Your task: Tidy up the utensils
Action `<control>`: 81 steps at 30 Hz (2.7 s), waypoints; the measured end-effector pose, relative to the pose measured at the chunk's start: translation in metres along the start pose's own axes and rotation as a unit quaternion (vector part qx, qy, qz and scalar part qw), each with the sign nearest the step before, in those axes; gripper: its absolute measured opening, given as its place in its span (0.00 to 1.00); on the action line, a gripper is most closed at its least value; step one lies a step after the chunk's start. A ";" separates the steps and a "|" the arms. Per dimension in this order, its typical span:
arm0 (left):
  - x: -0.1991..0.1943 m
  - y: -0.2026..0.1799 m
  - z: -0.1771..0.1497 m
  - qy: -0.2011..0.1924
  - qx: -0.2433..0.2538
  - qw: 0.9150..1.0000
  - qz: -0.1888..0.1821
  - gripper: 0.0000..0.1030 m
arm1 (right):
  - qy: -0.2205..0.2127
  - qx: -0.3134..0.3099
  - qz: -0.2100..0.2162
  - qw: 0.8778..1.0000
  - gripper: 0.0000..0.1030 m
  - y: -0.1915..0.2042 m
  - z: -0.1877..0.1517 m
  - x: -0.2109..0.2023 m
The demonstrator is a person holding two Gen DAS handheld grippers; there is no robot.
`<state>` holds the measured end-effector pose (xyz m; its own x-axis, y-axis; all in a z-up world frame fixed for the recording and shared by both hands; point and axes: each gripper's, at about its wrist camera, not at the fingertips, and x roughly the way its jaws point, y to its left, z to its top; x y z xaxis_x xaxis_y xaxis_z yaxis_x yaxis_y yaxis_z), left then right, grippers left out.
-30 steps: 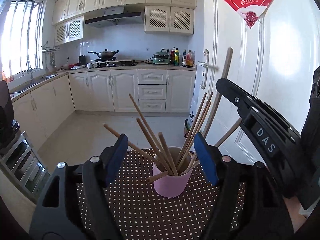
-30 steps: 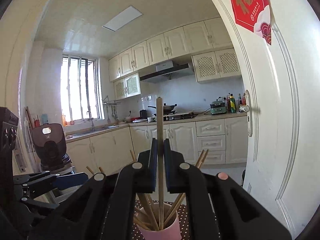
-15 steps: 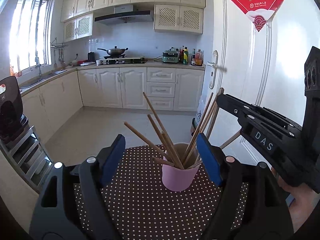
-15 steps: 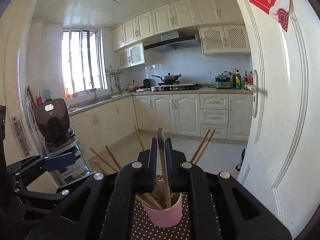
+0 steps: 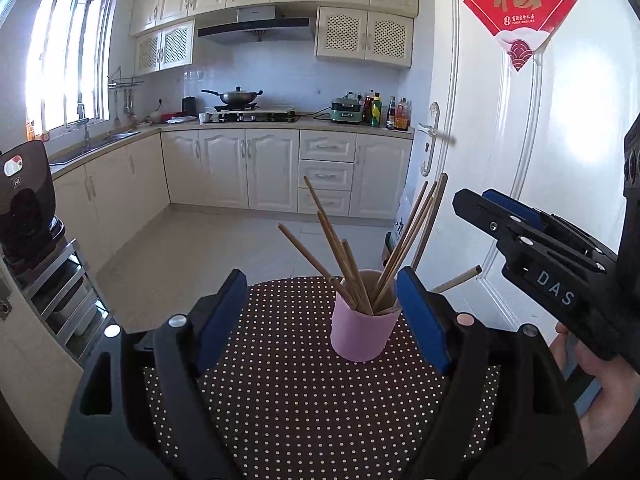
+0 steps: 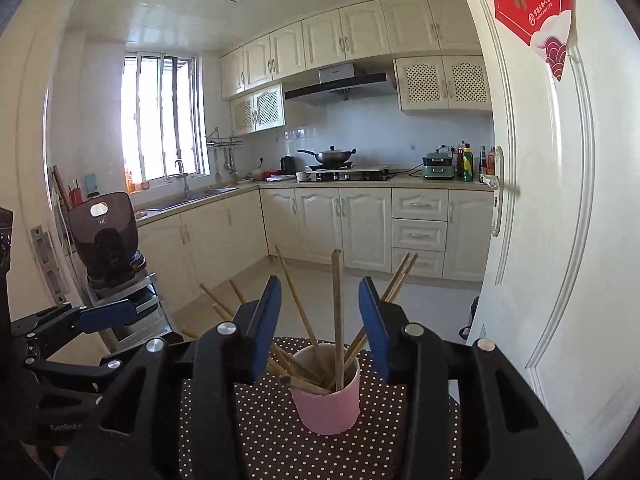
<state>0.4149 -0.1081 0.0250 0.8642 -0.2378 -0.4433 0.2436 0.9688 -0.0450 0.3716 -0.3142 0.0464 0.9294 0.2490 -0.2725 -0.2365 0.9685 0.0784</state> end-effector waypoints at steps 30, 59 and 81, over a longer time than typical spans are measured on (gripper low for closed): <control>-0.175 0.016 -0.107 -0.059 0.016 0.997 0.047 0.88 | 0.019 -0.022 0.014 0.999 0.91 0.074 -0.093 -0.151; -0.289 0.008 -0.169 -0.169 -0.018 0.982 0.082 0.94 | -0.122 -0.061 -0.022 0.990 0.92 0.137 -0.127 -0.260; -0.296 -0.005 -0.175 -0.197 0.006 0.972 0.126 0.94 | -0.137 -0.055 -0.042 0.988 0.92 0.138 -0.137 -0.271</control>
<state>0.0806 -0.0307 -0.0004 0.9981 -0.0033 -0.0607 0.0053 0.9995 0.0319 0.0483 -0.2468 -0.0008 0.9855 0.1699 -0.0016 -0.1698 0.9845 -0.0431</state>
